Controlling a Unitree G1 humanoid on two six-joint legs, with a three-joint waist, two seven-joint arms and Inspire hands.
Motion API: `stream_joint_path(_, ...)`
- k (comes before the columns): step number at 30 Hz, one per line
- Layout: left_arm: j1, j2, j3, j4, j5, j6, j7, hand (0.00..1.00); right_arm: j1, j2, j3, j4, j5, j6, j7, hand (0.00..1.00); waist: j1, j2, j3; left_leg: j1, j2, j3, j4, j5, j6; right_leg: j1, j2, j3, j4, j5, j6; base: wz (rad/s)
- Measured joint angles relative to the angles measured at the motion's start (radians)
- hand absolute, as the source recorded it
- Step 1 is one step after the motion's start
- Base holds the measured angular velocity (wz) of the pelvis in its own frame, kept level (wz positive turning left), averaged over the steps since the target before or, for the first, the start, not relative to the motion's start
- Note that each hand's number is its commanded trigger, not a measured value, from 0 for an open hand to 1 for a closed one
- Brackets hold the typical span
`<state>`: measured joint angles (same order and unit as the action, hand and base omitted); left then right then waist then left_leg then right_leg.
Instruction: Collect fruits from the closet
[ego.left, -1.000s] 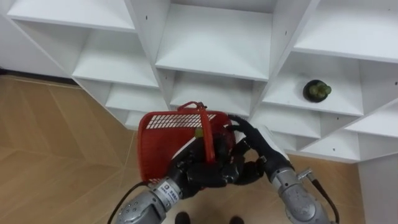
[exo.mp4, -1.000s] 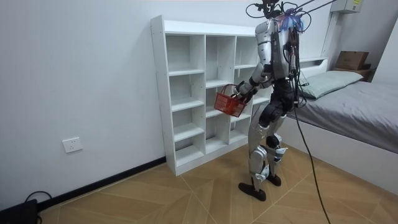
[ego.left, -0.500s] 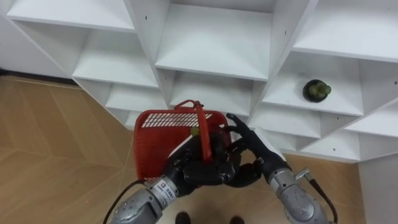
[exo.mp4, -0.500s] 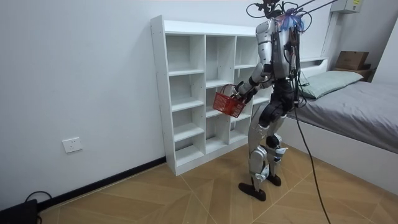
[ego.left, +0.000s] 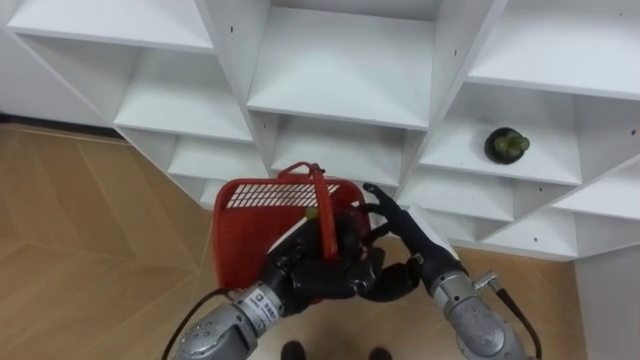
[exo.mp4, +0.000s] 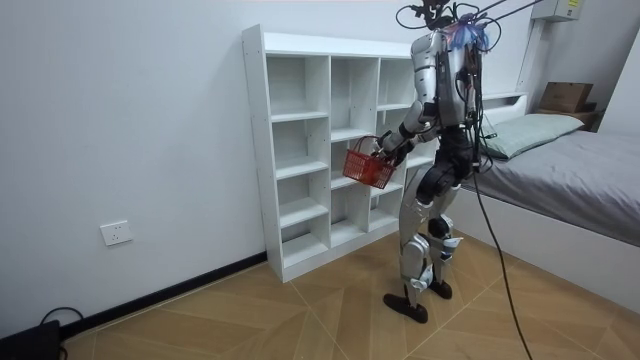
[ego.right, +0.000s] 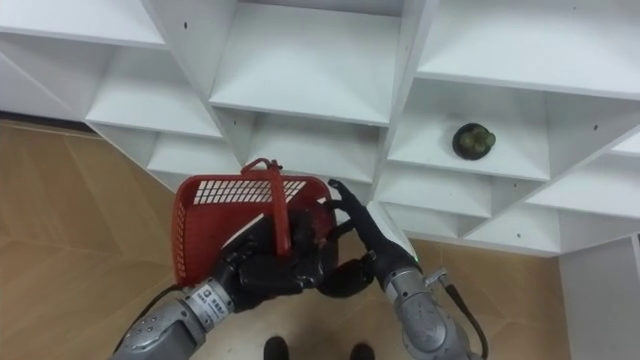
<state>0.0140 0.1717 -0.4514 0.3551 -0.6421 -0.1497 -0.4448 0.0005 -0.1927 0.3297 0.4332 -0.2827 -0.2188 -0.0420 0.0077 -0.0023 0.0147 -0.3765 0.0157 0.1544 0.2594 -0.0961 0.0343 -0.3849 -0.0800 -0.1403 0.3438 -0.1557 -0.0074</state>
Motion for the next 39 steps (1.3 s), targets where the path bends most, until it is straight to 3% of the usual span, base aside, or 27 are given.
stream_joint_path(9,0.0,-0.002,0.054,0.0,0.141,-0.001,0.005,1.0,0.001,-0.002,0.002,-0.001,-0.007,-0.004,0.03,0.0,0.023,-0.002,0.0011,0.006,0.008,0.01,0.0,-0.002,-0.004,-0.004,0.009,0.015,-0.002,0.003,-0.005,-0.06)
stream_joint_path(17,0.0,0.005,0.06,0.0,0.183,-0.005,0.05,1.0,0.011,-0.011,0.004,-0.024,-0.029,-0.004,0.042,0.0,0.022,-0.012,0.0073,0.004,0.01,0.009,0.0,-0.004,-0.006,-0.003,0.011,0.015,-0.003,0.003,-0.007,0.0)
stream_joint_path(30,0.004,0.014,0.078,0.001,0.332,-0.01,0.126,1.0,0.036,-0.037,0.016,-0.045,-0.098,-0.003,0.08,0.0,0.026,-0.017,0.0046,0.014,0.009,0.013,-0.003,-0.005,-0.007,0.005,0.014,0.017,-0.005,0.003,-0.006,-0.01)
stream_joint_path(39,0.03,0.022,0.094,0.006,0.385,-0.012,0.175,1.0,0.092,-0.052,0.041,-0.102,-0.122,0.003,0.136,0.0,0.026,-0.019,0.0036,0.092,0.016,0.015,-0.003,-0.019,-0.013,0.087,0.029,0.031,-0.031,0.002,-0.006,-0.05)
